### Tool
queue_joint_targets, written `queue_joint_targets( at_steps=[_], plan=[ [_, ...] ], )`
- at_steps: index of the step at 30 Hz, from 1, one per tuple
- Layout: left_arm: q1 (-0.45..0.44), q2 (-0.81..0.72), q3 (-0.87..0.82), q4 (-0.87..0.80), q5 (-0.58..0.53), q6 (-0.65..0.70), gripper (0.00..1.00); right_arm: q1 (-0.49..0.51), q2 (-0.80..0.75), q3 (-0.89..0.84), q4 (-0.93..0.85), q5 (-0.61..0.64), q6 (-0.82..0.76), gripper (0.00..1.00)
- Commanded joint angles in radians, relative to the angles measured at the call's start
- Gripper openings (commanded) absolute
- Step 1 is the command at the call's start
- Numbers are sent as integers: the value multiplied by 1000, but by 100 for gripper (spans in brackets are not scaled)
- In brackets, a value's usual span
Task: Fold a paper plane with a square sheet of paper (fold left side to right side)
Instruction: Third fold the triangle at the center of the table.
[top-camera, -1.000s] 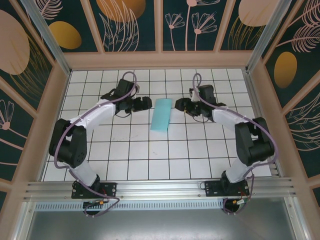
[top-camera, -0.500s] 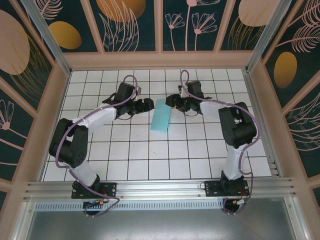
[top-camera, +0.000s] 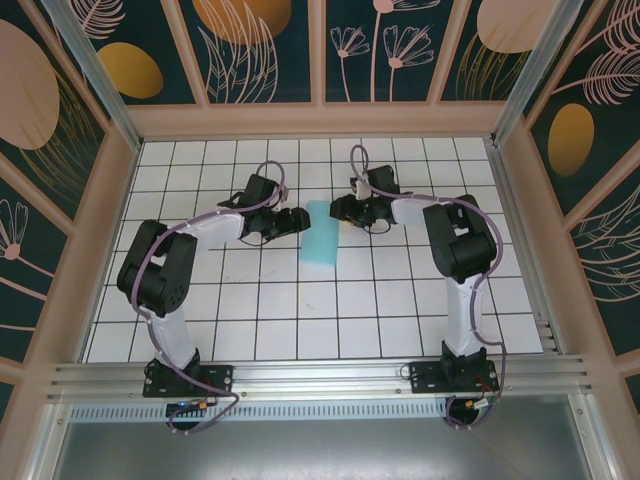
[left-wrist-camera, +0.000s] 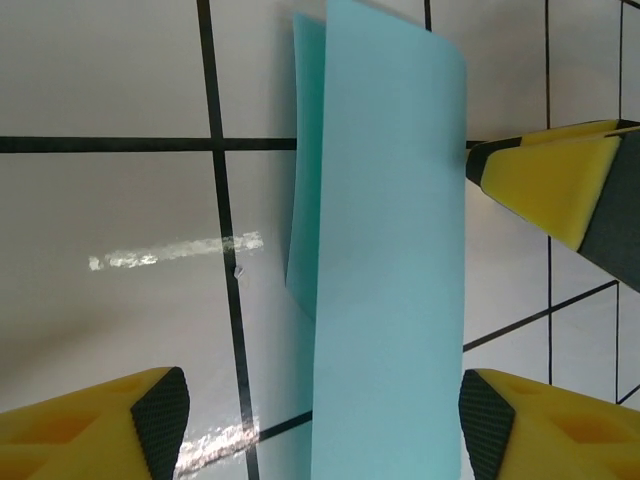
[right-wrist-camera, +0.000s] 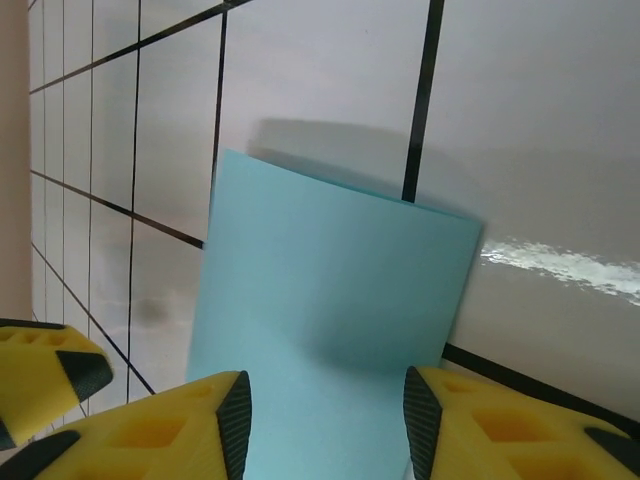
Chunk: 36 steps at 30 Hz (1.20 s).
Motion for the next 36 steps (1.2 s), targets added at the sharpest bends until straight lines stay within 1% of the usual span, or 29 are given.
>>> queue_joint_targets(
  at_steps=[1,3,9,18,21,26,30,33,36],
  plan=[
    [0,47,47,27,24,-5,73,8,37,41,-99,51,-73,43],
    [0,70,61,28,29,-8,72,7,45,55,-129,64,-94,40],
    [1,114,88,55,77,-22,68,13,62,81,-170,79,-126,39],
    [0,147,92,103,161,-51,56,23,67,82,-165,85,-124,39],
    [0,148,83,115,180,-59,49,24,69,83,-163,86,-123,38],
    [0,128,62,121,169,-63,33,24,61,82,-156,91,-126,39],
    [0,109,31,124,146,-76,24,23,35,76,-135,100,-135,40],
    [0,92,-4,140,135,-94,16,19,-15,48,-95,128,-149,41],
    [0,77,-35,169,137,-125,9,18,-115,-30,-2,163,-178,46]
  ],
)
